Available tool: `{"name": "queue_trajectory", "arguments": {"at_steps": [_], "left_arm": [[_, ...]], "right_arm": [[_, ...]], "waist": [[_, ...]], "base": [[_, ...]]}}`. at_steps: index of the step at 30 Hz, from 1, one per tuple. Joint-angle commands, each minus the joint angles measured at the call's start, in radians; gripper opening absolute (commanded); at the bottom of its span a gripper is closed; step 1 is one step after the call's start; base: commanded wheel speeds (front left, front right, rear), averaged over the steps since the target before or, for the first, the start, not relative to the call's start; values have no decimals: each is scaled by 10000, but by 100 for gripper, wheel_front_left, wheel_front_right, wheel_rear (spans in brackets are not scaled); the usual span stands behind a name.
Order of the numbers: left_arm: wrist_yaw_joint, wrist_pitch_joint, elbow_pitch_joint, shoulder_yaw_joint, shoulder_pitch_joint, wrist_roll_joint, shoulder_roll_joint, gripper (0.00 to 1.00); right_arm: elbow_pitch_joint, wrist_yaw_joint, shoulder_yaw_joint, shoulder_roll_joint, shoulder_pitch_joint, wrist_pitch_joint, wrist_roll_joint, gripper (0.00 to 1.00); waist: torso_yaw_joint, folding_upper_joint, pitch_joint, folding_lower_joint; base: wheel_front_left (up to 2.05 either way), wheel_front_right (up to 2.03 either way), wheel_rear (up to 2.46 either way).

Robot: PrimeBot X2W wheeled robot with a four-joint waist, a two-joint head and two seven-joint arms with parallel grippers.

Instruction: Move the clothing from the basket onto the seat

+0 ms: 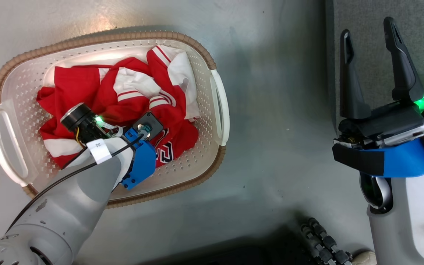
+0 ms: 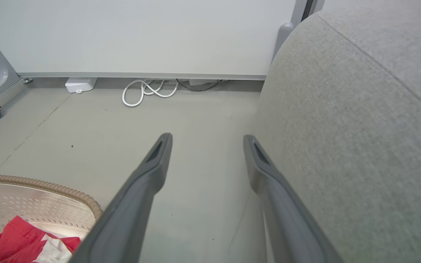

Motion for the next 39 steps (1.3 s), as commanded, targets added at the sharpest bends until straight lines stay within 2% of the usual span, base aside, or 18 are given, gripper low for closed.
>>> {"name": "queue_trajectory", "arguments": {"at_steps": [1, 14, 22, 29, 39], "left_arm": [[-6, -87, -2, -29, -166, 51, -2, 0], [-7, -1478, -123, -30, 310, -351, -586, 0], [-1, -1727, -734, 240, 659, -612, -855, 0], [328, -1725, -2118, 1283, 1403, -420, -508, 0], [544, -1728, -3536, 2849, 2340, 27, -54, 0]], "right_arm": [[21, 5, 2, -25, -145, -35, 32, 100], [419, 5, 9, -26, -86, -35, -306, 100], [741, 5, -86, -28, 266, -36, -570, 100], [1047, 5, -192, -28, 740, -35, -715, 100], [1368, 5, -153, -28, 1350, -35, -575, 100]], "waist": [[22, -1, -71, -1], [686, -1, -1587, -1], [1212, -1, -2985, -1], [1548, -1, -4238, -1], [1690, -1, -5734, -1]], "base": [[0, 0, 0], [0, 0, 0], [0, 0, 0], [0, 0, 0], [0, 0, 0]]}}
